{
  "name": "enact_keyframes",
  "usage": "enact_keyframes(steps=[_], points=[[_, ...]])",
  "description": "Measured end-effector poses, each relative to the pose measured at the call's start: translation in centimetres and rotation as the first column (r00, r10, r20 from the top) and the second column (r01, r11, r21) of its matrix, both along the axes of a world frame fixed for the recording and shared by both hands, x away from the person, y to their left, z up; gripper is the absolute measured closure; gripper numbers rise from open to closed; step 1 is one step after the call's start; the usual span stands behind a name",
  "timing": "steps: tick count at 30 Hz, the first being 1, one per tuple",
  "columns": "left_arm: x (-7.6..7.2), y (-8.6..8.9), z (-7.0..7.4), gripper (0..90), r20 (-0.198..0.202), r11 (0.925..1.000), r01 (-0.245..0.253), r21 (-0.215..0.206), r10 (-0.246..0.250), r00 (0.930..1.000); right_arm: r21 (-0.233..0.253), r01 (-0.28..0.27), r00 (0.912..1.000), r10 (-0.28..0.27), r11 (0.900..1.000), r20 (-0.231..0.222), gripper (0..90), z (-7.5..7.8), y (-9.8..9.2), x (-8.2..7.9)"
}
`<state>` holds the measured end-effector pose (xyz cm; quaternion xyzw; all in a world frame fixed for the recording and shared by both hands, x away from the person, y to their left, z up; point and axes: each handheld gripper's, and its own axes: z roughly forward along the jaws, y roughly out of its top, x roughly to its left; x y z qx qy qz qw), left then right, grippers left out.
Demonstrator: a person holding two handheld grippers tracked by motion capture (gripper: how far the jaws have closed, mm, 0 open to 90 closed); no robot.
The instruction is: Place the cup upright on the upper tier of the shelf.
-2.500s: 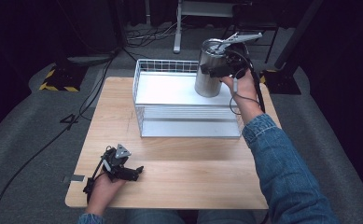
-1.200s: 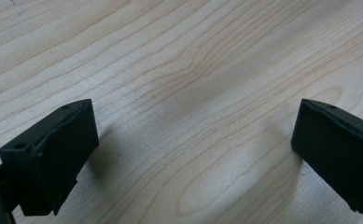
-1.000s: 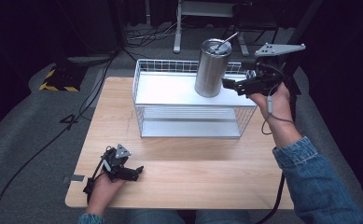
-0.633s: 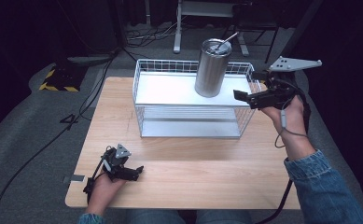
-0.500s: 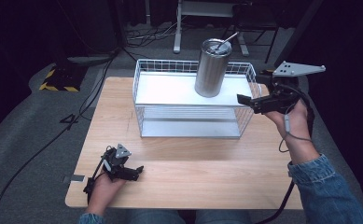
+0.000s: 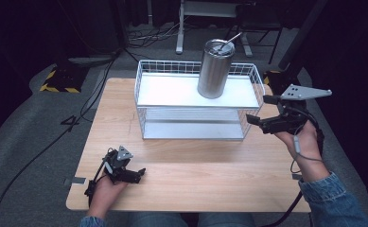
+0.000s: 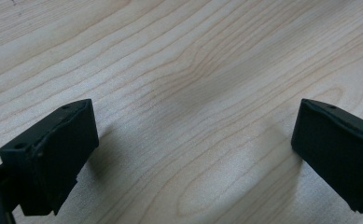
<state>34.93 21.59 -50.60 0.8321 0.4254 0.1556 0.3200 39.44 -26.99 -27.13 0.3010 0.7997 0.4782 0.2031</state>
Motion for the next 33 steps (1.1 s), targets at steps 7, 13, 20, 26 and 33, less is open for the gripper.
enact_keyframes(steps=[7,13,20,26,33], points=[[0.0,0.0,0.0,1.1,0.000,1.0000,0.000,0.000,0.000,1.0000,-0.021,0.034,0.9989,-0.035,0.999,-0.031,9.0,-2.6,-1.0,-0.8],[0.0,0.0,0.0,1.1,-0.001,1.0000,-0.001,0.000,0.001,1.0000,-0.024,0.064,0.9949,-0.065,0.998,-0.076,9.4,-5.2,-2.0,-1.0],[0.0,0.0,0.0,1.2,0.000,1.0000,-0.002,0.000,0.002,1.0000,-0.016,0.061,0.9931,-0.063,0.998,-0.099,9.5,-7.7,-2.7,-1.4],[0.0,0.0,0.0,1.2,0.003,1.0000,-0.003,0.002,0.003,1.0000,-0.036,0.058,0.9908,-0.062,0.998,-0.121,12.1,-10.1,-2.9,-1.7],[0.0,0.0,0.0,1.2,0.003,1.0000,-0.003,0.002,0.003,1.0000,-0.066,0.065,0.9853,-0.075,0.996,-0.153,13.5,-13.2,-2.9,-2.1]])
